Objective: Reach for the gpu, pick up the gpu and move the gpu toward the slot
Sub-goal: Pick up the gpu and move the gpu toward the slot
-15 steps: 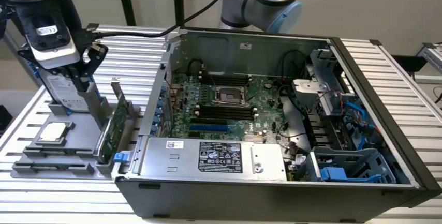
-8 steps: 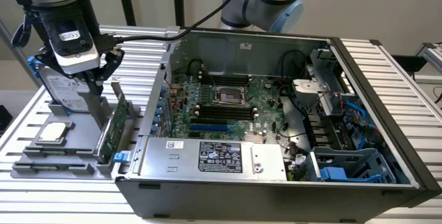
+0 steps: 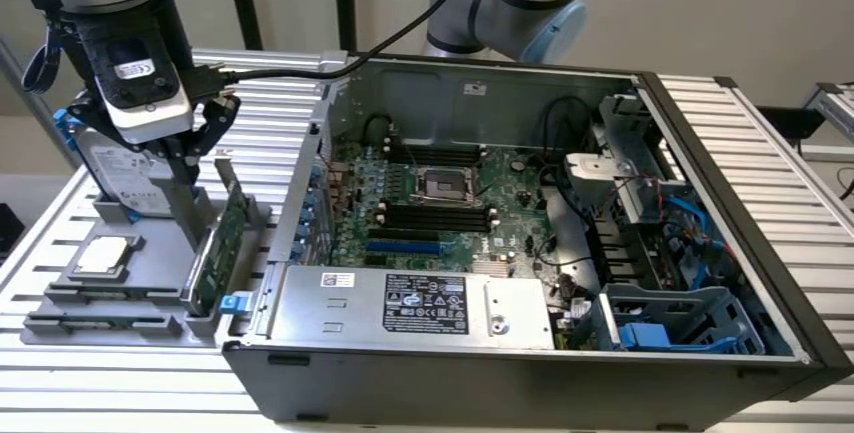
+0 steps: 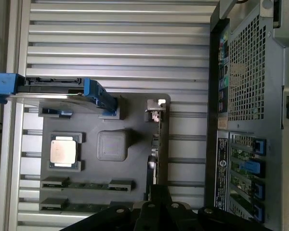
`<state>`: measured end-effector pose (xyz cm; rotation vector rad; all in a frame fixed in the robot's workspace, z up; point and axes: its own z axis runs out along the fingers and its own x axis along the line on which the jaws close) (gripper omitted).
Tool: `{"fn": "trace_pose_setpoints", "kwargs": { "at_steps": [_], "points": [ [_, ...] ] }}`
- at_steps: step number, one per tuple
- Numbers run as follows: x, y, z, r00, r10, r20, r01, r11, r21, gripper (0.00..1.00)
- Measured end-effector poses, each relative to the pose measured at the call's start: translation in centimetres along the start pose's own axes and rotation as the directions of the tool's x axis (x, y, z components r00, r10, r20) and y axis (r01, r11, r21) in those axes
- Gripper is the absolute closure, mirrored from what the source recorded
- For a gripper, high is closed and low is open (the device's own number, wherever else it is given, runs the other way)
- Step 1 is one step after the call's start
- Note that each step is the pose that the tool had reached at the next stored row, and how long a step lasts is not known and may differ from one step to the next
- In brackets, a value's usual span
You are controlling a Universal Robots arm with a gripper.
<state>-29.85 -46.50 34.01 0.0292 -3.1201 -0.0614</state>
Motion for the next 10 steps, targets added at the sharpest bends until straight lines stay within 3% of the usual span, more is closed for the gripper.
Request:
{"fn": "trace_pose_setpoints", "kwargs": {
  "at_steps": [8, 10],
  "points": [
    [0.0, 0.0, 0.0, 1.0, 0.0, 0.0, 0.0, 1.0, 0.0, 0.88],
    [0.0, 0.0, 0.0, 1.0, 0.0, 0.0, 0.0, 1.0, 0.0, 0.76]
  ]
}}
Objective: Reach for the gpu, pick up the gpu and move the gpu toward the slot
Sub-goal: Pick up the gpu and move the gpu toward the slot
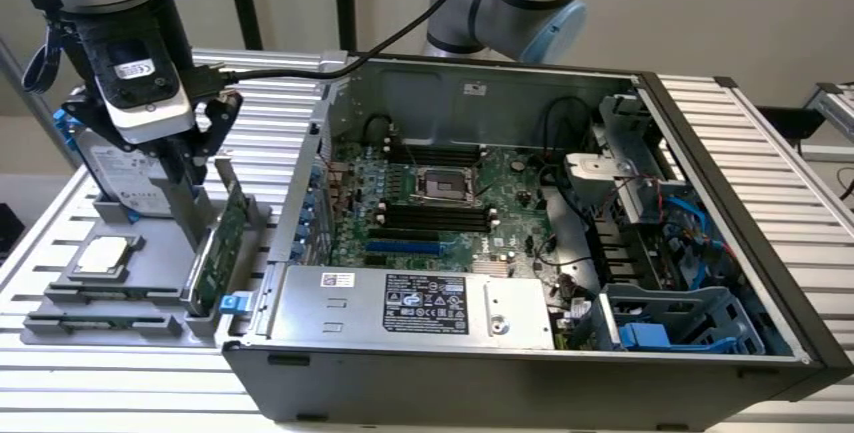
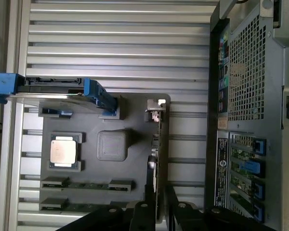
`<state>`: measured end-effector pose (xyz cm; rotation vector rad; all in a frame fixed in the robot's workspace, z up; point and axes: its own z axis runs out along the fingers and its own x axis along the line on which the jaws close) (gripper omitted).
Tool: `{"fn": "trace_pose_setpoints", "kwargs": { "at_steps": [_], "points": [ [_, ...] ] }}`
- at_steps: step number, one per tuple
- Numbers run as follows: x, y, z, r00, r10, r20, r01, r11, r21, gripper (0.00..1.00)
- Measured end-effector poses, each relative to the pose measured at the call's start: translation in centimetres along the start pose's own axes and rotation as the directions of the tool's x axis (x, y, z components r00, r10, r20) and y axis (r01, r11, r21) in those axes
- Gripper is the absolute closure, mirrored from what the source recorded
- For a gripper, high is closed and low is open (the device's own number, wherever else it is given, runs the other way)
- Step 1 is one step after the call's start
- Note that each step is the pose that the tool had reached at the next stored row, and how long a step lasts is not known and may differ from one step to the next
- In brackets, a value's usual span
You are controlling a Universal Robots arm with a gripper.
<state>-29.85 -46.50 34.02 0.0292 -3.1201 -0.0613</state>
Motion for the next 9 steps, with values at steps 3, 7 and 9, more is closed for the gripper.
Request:
{"fn": "trace_pose_setpoints", "kwargs": {
  "at_steps": [3, 7, 9],
  "points": [
    [0.0, 0.0, 0.07, 1.0, 0.0, -0.0004, 0.0, 1.0, 0.0027, 0.64],
    [0.35, -0.01, 0.63, 1.0, 0.001, -0.0006, -0.001, 0.9999, 0.0156, 0.58],
    [0.61, -0.02, 0.99, 1.0, 0.001, -0.0005, -0.001, 0.9998, 0.02, 0.58]
  ]
}}
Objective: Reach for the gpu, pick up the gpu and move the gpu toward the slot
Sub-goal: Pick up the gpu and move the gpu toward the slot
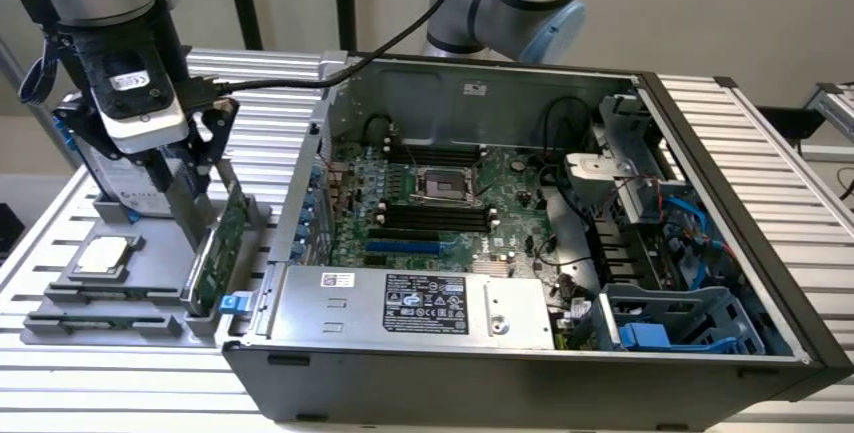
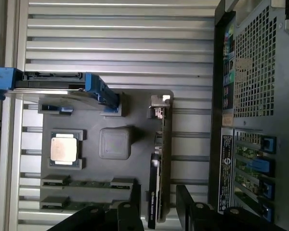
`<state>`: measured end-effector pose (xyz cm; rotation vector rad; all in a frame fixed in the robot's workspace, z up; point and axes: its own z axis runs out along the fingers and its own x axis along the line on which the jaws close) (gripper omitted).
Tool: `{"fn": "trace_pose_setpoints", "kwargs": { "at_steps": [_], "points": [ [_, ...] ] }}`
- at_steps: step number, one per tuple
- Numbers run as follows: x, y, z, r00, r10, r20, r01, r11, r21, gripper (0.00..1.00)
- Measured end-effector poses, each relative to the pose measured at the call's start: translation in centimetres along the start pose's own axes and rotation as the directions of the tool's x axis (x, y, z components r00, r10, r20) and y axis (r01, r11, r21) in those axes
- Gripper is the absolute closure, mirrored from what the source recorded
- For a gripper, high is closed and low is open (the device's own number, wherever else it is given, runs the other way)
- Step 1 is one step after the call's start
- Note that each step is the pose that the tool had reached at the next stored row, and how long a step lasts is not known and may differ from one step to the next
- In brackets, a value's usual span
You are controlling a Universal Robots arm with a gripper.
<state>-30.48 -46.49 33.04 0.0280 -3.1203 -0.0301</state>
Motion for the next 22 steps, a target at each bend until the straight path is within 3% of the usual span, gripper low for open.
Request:
{"fn": "trace_pose_setpoints", "kwargs": {
  "at_steps": [4, 14, 22],
  "points": [
    [0.2, -0.02, 0.67, 1.0, 0.0, -0.0001, 0.0, 0.9999, 0.0104, 0.58],
    [0.1, -0.08, 2.49, 1.0, 0.002, 0.0015, -0.002, 0.9998, 0.0178, 0.58],
    [0.1, -0.3, 3.85, 1.0, 0.003, 0.0045, -0.003, 0.9996, 0.028, 0.58]
  ]
}}
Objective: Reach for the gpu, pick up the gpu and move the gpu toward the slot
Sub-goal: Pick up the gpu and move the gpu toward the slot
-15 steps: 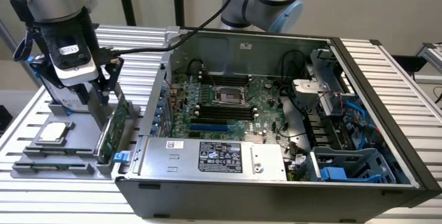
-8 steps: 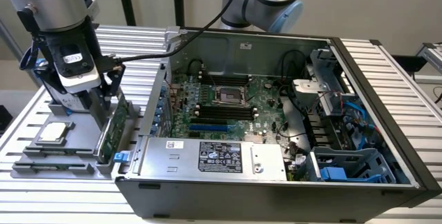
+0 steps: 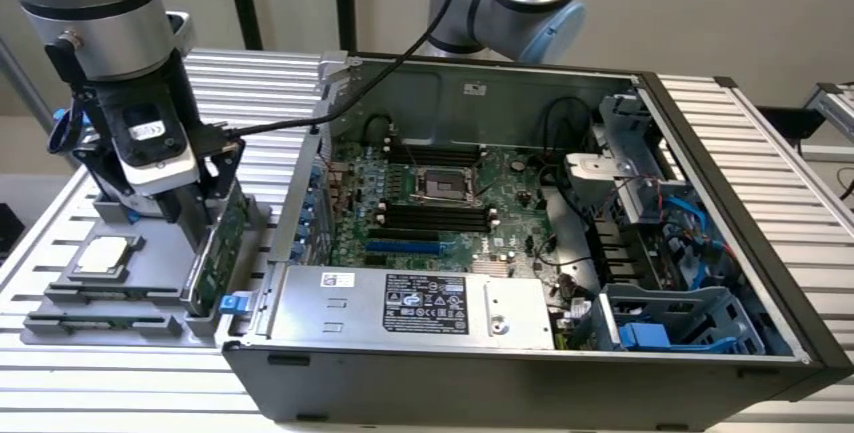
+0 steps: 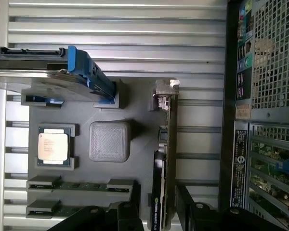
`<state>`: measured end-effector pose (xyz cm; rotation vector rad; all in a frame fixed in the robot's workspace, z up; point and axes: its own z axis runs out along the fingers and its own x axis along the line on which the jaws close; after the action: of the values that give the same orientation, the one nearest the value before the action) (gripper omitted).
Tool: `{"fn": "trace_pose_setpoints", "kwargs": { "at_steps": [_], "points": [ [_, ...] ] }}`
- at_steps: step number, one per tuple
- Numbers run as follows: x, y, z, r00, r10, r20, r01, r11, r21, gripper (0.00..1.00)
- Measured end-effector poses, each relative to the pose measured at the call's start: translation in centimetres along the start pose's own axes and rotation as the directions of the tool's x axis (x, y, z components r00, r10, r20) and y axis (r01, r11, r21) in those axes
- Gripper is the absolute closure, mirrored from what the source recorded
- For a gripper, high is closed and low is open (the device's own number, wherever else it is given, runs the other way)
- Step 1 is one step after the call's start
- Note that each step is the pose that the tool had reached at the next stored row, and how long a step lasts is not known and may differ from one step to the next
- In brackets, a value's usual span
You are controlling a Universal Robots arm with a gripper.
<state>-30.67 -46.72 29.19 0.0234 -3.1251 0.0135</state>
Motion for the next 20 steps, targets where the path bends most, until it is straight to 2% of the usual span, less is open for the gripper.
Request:
{"fn": "trace_pose_setpoints", "kwargs": {
  "at_steps": [5, 8, 12, 20],
  "points": [
    [0.0, -0.09, 0.88, 1.0, 0.002, 0.0038, -0.002, 1.0, 0.0054, 0.58],
    [0.0, -0.11, 1.39, 1.0, 0.003, 0.0087, -0.003, 1.0, 0.0072, 0.58],
    [0.0, -0.11, 2.09, 0.9999, 0.005, 0.0156, -0.005, 1.0, 0.0081, 0.58],
    [-0.1, -0.1, 3.53, 0.9996, 0.01, 0.0254, -0.011, 0.9999, 0.008, 0.58]
  ]
}}
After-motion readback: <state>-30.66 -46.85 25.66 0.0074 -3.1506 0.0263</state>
